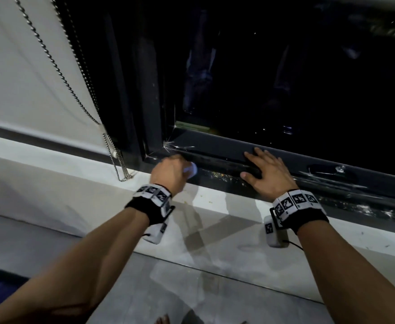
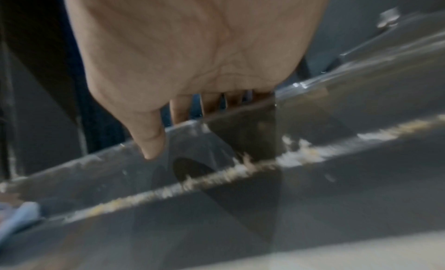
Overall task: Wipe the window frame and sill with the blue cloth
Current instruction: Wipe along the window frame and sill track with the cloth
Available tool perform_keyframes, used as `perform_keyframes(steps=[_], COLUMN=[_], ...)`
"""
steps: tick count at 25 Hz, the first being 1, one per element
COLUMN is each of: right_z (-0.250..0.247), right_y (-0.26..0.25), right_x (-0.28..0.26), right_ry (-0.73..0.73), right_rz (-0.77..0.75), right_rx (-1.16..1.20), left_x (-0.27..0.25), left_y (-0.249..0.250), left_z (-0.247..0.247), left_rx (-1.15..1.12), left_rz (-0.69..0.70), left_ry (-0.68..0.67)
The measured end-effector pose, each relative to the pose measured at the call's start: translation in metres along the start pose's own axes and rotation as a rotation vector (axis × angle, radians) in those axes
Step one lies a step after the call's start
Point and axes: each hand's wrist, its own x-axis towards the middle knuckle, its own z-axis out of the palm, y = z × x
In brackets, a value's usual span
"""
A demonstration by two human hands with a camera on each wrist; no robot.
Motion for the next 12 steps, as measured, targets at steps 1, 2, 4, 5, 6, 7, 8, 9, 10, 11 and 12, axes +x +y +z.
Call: perform_keyframes(steps=[1, 2, 4, 5, 6, 7, 8, 9, 10, 11, 12], right_z=[-0.001, -0.001, 0.001, 0.002, 0.003, 0.001, 0.000, -0.003, -0.006, -0.010, -0.012], right_y=[0.002, 0.002, -0.001, -0.002, -0.003, -0.003, -0.001, 0.002, 0.007, 0.013, 0.020], right_x=[0.000, -0.001, -0.003, -0.002, -0.002, -0.002, -0.003, -0.006, -0.006, -0.011, -0.014], right_ry=[0.010, 0.020, 0.027, 0.022, 0.008, -0.009, -0.022, -0.025, -0.017, 0.003, 0.031], right_rz=[0.005, 0.012, 0.036, 0.048, 0.049, 0.039, 0.023, 0.010, 0.002, 0.014, 0.042], right_rx=[-0.010, -0.031, -0.043, -0.039, -0.040, -0.042, -0.031, 0.008, 0.069, 0.114, 0.115], left_x=[0.001, 0.001, -0.003, -0.003, -0.005, -0.005, -0.005, -0.003, 0.001, 0.003, 0.003], left_y=[-0.010, -0.016, -0.009, 0.003, 0.020, 0.034, 0.044, 0.049, 0.045, 0.038, 0.028], left_z=[-0.008, -0.011, -0.006, 0.003, 0.012, 0.021, 0.027, 0.028, 0.024, 0.020, 0.014], left_rx=[-0.010, -0.024, -0.011, -0.007, -0.013, -0.041, -0.080, -0.124, -0.148, -0.153, -0.141], left_rz=[-0.058, -0.090, -0.105, -0.067, -0.009, 0.066, 0.151, 0.210, 0.231, 0.231, 0.205], left_ry=[0.013, 0.040, 0.114, 0.133, 0.130, 0.095, 0.053, 0.008, -0.030, -0.054, -0.037])
